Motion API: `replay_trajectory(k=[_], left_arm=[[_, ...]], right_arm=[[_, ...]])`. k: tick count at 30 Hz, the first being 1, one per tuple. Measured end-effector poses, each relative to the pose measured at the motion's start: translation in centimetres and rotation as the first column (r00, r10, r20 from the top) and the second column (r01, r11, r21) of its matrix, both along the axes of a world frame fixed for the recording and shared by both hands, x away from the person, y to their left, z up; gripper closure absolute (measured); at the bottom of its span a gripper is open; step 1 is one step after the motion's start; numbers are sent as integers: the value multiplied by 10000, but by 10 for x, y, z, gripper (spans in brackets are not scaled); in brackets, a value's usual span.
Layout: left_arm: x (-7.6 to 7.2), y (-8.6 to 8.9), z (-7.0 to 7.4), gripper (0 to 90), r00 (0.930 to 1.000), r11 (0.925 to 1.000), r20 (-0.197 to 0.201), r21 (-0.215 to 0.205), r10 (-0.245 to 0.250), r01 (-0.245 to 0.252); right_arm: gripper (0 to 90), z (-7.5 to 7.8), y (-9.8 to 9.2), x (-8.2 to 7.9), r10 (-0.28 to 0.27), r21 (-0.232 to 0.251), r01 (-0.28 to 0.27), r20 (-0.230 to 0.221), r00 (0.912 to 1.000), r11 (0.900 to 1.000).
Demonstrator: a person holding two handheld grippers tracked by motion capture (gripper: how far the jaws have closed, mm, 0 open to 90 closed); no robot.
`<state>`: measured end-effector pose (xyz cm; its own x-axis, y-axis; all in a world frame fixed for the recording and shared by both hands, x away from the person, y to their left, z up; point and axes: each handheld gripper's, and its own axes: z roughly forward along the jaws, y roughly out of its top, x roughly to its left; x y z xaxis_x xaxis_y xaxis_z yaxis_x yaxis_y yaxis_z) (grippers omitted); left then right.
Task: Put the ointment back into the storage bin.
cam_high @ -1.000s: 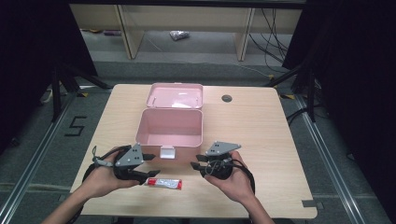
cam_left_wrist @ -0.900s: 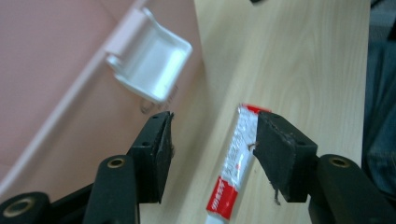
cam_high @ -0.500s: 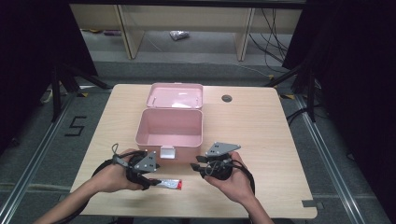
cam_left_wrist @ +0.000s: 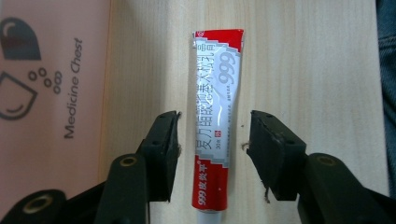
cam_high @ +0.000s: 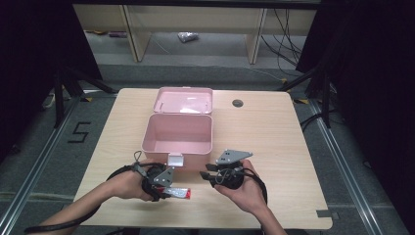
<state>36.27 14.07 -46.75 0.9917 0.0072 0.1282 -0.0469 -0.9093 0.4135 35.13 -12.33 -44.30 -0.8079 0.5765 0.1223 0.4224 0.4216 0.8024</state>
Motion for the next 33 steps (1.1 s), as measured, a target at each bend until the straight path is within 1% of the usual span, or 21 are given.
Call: replay_trajectory(k=[1, 2, 7, 9, 10, 11, 14, 15, 16, 17, 19, 20, 22, 25, 26, 27, 29, 30, 31, 32, 33], left_arm=[[0, -1, -1, 529, 10000, 10000, -21, 35, -33, 33], [1, -1, -1, 531, 9999, 9996, -11, 213, -158, 159], [1, -5, -4, 538, 9992, 9975, -158, 602, -364, 373], [2, -6, -5, 540, 9991, 9969, -204, 687, -370, 383], [3, -6, -6, 542, 9992, 9968, -174, 701, -365, 377], [4, -7, -6, 552, 9991, 9967, -156, 704, -394, 405], [7, -10, -5, 566, 9987, 9951, -113, 858, -491, 499], [7, -11, -5, 569, 9987, 9952, -156, 835, -491, 503], [8, -13, -4, 571, 9984, 9949, -177, 845, -530, 544], [8, -14, -3, 573, 9983, 9947, -177, 850, -562, 575], [9, -15, -2, 577, 9981, 9940, -241, 922, -575, 595], [9, -15, -2, 579, 9979, 9933, -247, 982, -592, 614], [9, -17, -2, 583, 9979, 9922, -335, 1099, -560, 594], [9, -19, -2, 588, 9972, 9898, -452, 1271, -589, 642], [9, -19, -3, 588, 9974, 9916, -514, 1159, -512, 568], [10, -20, -2, 588, 9968, 9892, -493, 1297, -622, 682], [10, -21, -2, 591, 9964, 9883, -570, 1355, -634, 706], [8, -22, -4, 592, 9965, 9923, -723, 1138, -412, 493], [10, -22, -2, 594, 9959, 9863, -583, 1463, -687, 766], [10, -22, -3, 597, 9955, 9846, -595, 1547, -734, 818], [11, -23, -3, 600, 9956, 9848, -589, 1535, -732, 815]], right_arm=[[640, 0, 0, 0, -12, -7, 12, -25, 10000, 10000], [640, 0, 0, 0, -5, -20, 5, -27, 10000, 10000], [642, 0, 0, -1, -56, 23, 57, -87, 9999, 10000], [642, 0, 0, -1, 4, 24, -4, -66, 10000, 10000], [641, 0, 0, -1, 27, 15, -27, -48, 10000, 10000], [642, 0, -1, 0, 70, -50, -69, 110, 9999, 10000], [643, 0, 0, 1, 104, -81, -103, 69, 9999, 9999], [643, 0, 0, 0, 34, -41, -35, -90, 10000, 10000], [643, 0, 0, 0, 20, -33, -20, -113, 9999, 10000], [643, 0, 0, 0, 18, -41, -18, -43, 10000, 10000], [643, 2, 0, -1, 20, -8, -20, -148, 9999, 10000], [643, 1, 0, -1, 11, -20, -12, -13, 10000, 10000], [643, 1, 0, -1, -21, -42, 21, -81, 10000, 10000], [643, 0, 0, -1, 26, -67, -26, 15, 10000, 10000], [644, 0, 0, 0, 106, -114, -104, 166, 9998, 9999], [644, -1, 0, 0, 103, -124, -101, 170, 9998, 9999], [644, 0, -1, 0, 102, -102, -100, 143, 9998, 9999], [644, 0, -1, 0, 92, -99, -91, 132, 9999, 9999], [644, 0, -1, 0, 65, -72, -65, 51, 10000, 10000], [644, 0, -1, 0, 99, -101, -97, 174, 9998, 9999], [644, 0, -1, 0, 69, -40, -69, 25, 10000, 10000]])
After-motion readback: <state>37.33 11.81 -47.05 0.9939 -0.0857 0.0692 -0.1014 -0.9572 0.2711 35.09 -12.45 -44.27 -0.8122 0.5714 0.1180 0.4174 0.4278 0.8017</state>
